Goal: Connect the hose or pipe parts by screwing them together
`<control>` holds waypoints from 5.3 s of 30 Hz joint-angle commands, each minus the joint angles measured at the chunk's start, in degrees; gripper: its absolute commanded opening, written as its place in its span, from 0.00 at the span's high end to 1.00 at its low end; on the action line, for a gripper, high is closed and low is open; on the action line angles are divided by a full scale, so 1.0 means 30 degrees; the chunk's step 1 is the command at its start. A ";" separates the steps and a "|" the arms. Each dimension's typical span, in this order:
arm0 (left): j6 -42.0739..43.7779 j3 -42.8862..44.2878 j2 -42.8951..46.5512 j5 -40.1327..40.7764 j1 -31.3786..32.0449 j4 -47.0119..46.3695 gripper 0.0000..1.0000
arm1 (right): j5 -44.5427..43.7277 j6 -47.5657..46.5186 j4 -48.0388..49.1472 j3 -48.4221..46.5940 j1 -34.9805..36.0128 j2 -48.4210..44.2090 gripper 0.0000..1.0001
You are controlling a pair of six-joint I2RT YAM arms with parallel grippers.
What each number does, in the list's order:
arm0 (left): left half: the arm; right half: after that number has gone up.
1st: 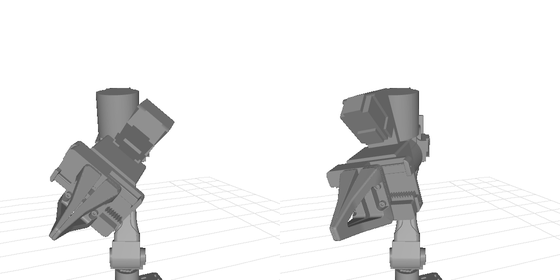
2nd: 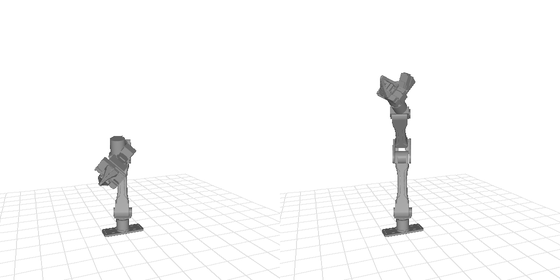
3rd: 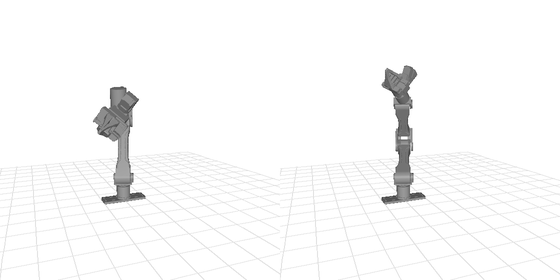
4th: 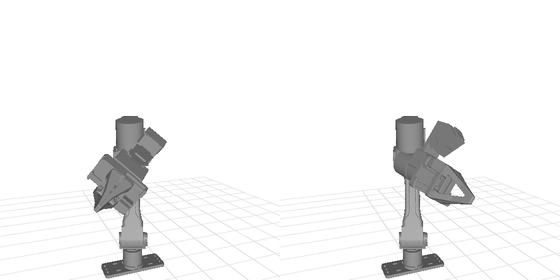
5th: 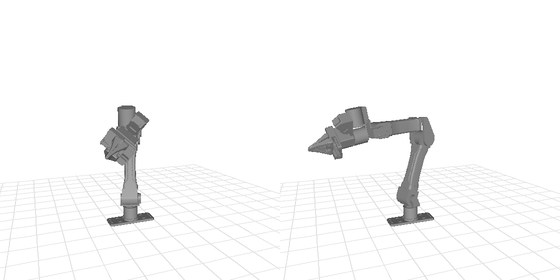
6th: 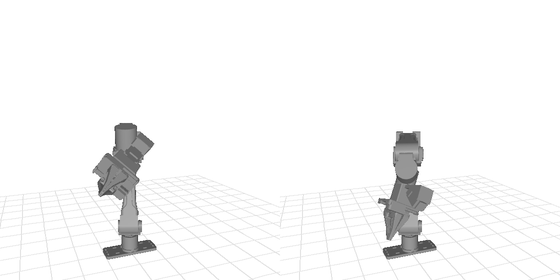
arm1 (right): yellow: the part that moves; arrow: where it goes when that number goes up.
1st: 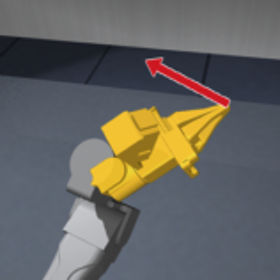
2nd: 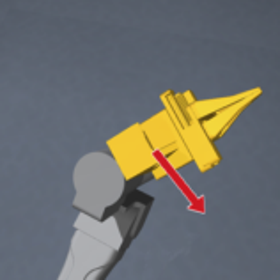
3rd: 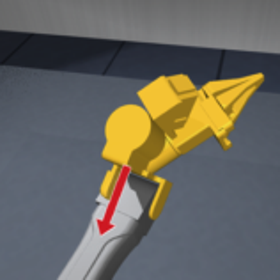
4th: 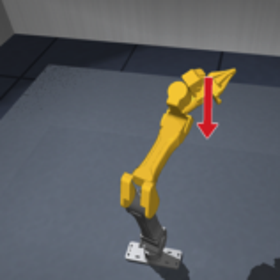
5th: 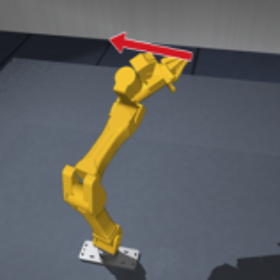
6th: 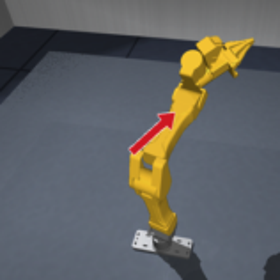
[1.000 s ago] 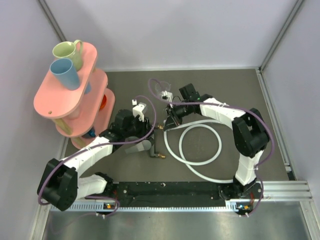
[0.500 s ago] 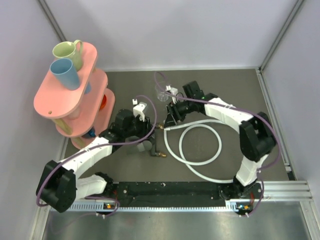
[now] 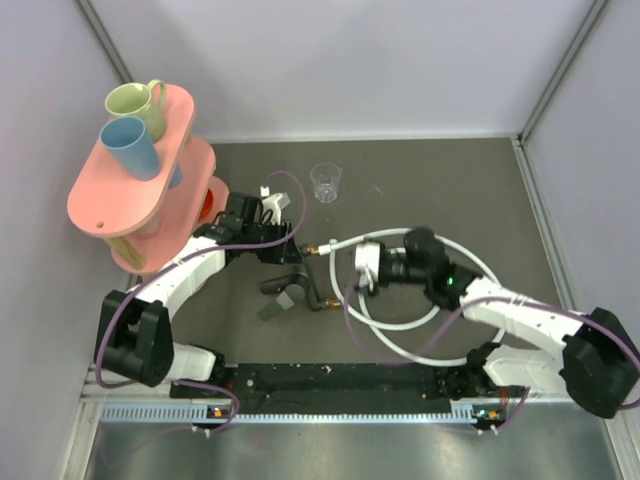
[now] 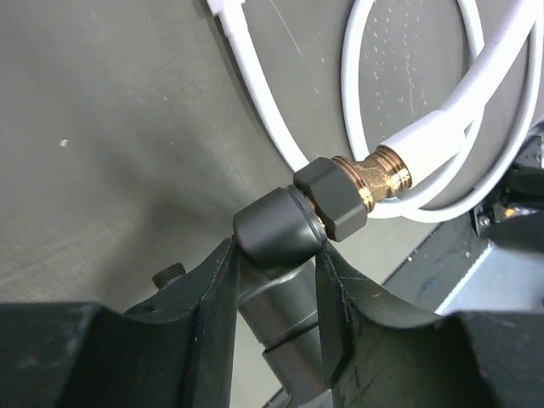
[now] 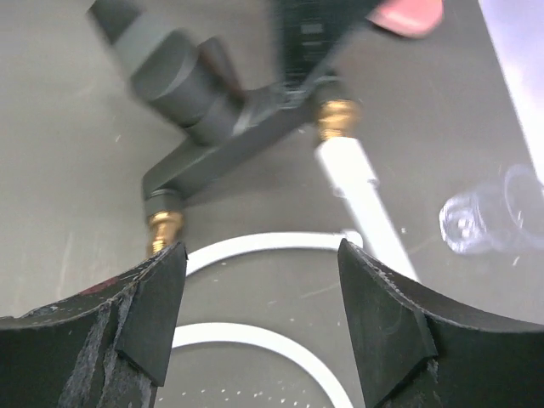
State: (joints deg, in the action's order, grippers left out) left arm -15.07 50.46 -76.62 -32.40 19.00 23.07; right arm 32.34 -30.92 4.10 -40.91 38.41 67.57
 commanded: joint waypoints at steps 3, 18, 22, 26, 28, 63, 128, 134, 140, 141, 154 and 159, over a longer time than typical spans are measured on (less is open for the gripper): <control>-0.0017 0.2428 -0.0241 -0.5044 -0.0065 0.1451 1.00 | -0.3011 -1.1042 0.8596 0.4318 0.3389 -0.1284 0.31; 0.2064 0.4450 -0.2643 -0.5693 -0.0065 0.4351 1.00 | -0.5886 -1.8434 0.9034 0.2358 0.4891 0.3692 0.42; 0.2211 0.4568 -0.3024 -0.5430 -0.0065 0.4380 1.00 | -0.7024 -1.8522 1.0672 0.2034 0.4862 0.5392 0.44; 0.2328 0.4714 -0.3434 -0.5342 -0.0065 0.4380 1.00 | -0.6708 -1.8086 1.1700 0.2034 0.4540 0.6245 0.44; 0.2357 0.4744 -0.3581 -0.5108 -0.0065 0.4438 1.00 | -0.6706 -1.7675 1.2080 0.2063 0.4481 0.6420 0.44; -0.7016 0.6476 -0.8062 0.9953 0.2630 0.4353 0.49 | -1.3064 0.0814 1.1612 0.3409 0.3074 0.0563 0.54; 0.1220 0.6801 -0.5403 0.0434 0.3333 0.3450 1.00 | -0.2548 -0.6678 1.0597 0.0784 0.2283 0.7390 1.00; -0.0044 0.2966 -0.2592 0.0751 0.3946 -0.2841 1.00 | -0.1088 0.4951 0.7809 -0.2704 0.0473 0.7358 1.00; 0.0424 -0.1252 -0.0042 0.2976 0.4913 -0.8471 1.00 | 0.5094 1.3283 0.8768 -0.4644 -0.2108 0.8937 1.00; 0.0395 -0.1668 0.0167 0.3153 0.4973 -0.9844 1.00 | 0.5564 1.4338 0.9264 -0.4791 -0.2604 0.9173 1.00; 0.1332 -0.3635 0.0111 0.5116 0.5735 -1.3110 1.00 | 1.0288 3.3202 1.9370 -0.5529 -0.6149 1.4681 1.00; 0.1127 -0.3372 0.0110 0.5293 0.5677 -1.2584 1.00 | 1.0108 3.2167 2.0258 -0.4501 -0.6681 1.3896 0.82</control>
State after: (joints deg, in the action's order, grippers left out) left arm -11.18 40.01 -77.32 -7.44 33.15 -12.38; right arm 67.09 58.02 48.21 -54.41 21.61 113.03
